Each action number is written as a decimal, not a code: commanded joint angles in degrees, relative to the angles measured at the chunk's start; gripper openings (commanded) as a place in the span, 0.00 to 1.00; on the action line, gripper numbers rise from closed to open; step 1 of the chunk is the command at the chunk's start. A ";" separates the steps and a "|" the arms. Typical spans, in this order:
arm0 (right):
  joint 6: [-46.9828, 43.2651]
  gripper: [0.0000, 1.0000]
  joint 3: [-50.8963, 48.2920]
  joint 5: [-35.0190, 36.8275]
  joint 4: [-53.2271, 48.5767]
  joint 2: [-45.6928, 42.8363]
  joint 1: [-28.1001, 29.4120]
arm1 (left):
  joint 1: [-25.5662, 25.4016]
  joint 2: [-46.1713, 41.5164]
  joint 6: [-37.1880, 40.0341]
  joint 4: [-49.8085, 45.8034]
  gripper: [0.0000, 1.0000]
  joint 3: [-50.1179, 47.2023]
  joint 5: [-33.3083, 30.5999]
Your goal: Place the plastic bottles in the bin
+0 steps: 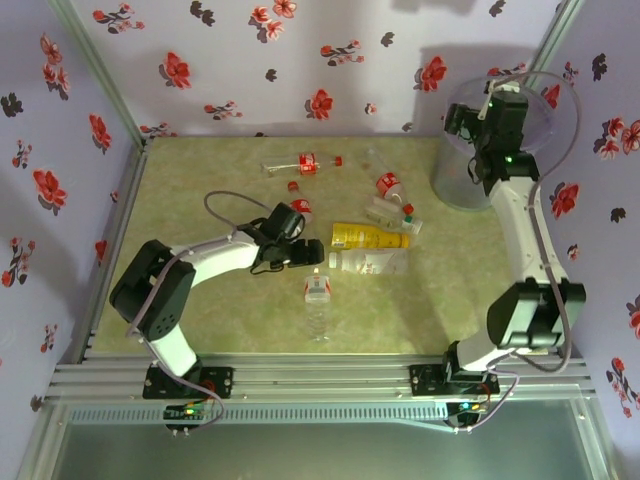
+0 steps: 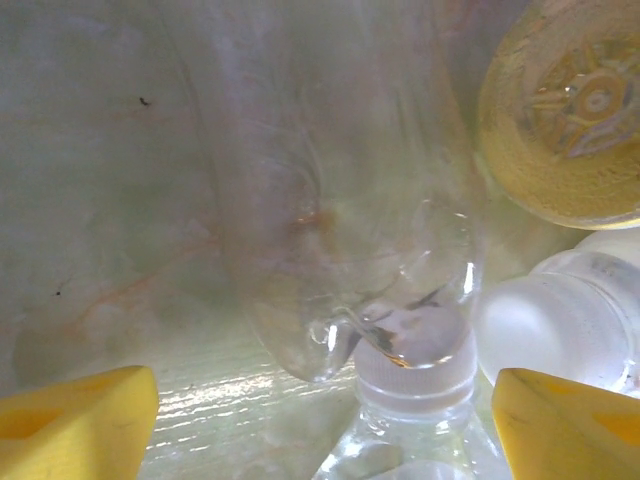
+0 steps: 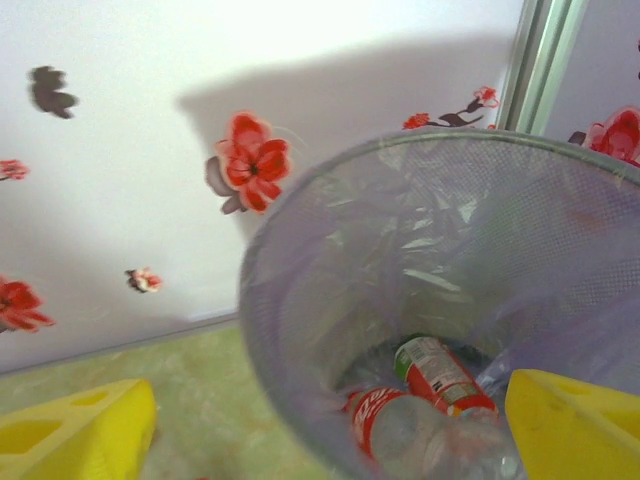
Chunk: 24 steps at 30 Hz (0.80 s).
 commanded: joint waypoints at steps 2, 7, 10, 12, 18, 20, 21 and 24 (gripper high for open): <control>2.84 0.94 -5.20 -0.37 -4.62 -6.38 1.81 | -0.89 -0.99 1.48 -4.02 0.87 1.75 -1.10; 4.62 0.95 -12.71 -4.49 -9.19 -13.02 4.56 | -0.49 -2.00 0.77 -4.53 0.90 2.35 -4.11; 5.67 0.95 -17.74 -7.22 -11.25 -16.97 6.71 | 0.29 -1.83 -0.79 -2.71 1.00 3.61 -7.17; 7.08 0.95 -21.91 -9.48 -12.01 -20.10 7.54 | 0.30 -1.48 -1.10 2.15 1.00 3.63 -7.74; 9.99 0.94 -31.16 -11.84 -14.24 -25.98 8.33 | 1.59 4.02 -2.78 3.55 1.00 8.86 -12.30; 10.04 0.95 -32.45 -12.09 -15.37 -27.01 8.51 | 2.94 5.49 -5.01 5.35 1.00 9.13 -13.75; 10.07 0.95 -33.06 -12.11 -15.68 -27.55 8.58 | 3.58 6.18 -5.80 6.24 1.00 9.21 -14.67; 10.17 0.95 -34.02 -12.28 -16.34 -28.78 8.65 | 4.86 9.09 -6.07 7.08 0.96 11.03 -15.53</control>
